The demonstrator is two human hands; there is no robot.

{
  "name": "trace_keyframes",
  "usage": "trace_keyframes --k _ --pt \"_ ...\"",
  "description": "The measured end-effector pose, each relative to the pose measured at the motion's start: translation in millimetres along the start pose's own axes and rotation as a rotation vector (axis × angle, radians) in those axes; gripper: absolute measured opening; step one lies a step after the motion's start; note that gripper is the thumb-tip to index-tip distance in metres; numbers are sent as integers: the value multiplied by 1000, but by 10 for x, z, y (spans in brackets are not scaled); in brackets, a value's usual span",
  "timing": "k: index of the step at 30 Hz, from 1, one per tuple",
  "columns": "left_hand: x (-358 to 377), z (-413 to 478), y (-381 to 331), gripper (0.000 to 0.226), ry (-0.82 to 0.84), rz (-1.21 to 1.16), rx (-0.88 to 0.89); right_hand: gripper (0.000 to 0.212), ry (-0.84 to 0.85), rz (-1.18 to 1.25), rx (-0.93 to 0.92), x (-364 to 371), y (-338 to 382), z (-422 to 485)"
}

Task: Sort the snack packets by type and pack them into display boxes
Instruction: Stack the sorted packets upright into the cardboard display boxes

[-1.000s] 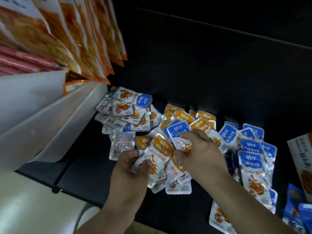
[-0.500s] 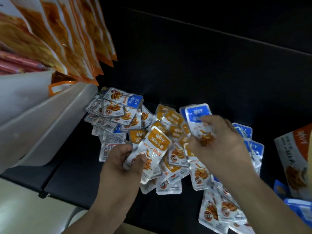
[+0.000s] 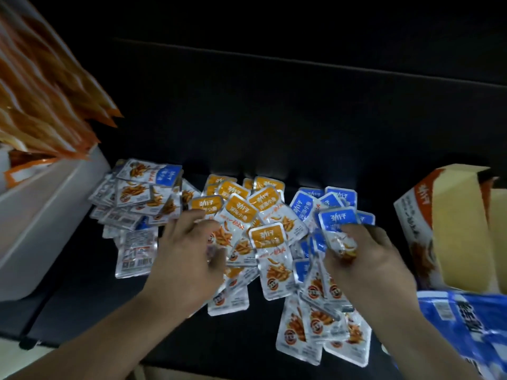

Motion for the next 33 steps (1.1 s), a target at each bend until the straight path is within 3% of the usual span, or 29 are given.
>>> trace_keyframes --k 5,9,11,18,22,25,29,33 --pt "328 123 -594 64 483 267 326 51 -84 -28 -31 69 -12 -66" --pt "614 294 -790 104 654 354 282 43 -112 -42 -183 125 75 -241" --pt "701 305 -792 107 677 373 243 46 -62 -52 -286 265 94 -344" --pt "636 53 -615 89 564 365 347 64 -15 -15 -301 441 75 -290" --pt "588 -121 -532 78 526 246 372 64 -2 -105 -301 449 146 -226" --pt "543 -168 -487 67 405 123 414 61 -9 -107 -277 427 193 -244" --pt "335 -261 -278 45 252 -4 343 52 -55 -86 -294 347 325 -292" --pt "104 -363 109 45 137 14 161 53 -74 -39 -367 367 665 -280"
Point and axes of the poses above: each hand's wrist, its own z-axis towards the middle knuckle, its own x-axis out of the palm, y = z × x, the point moved 4 cm from there along z, towards the middle knuckle, and after that the axes turned 9 degrees about -z, right-handed, at the moved point
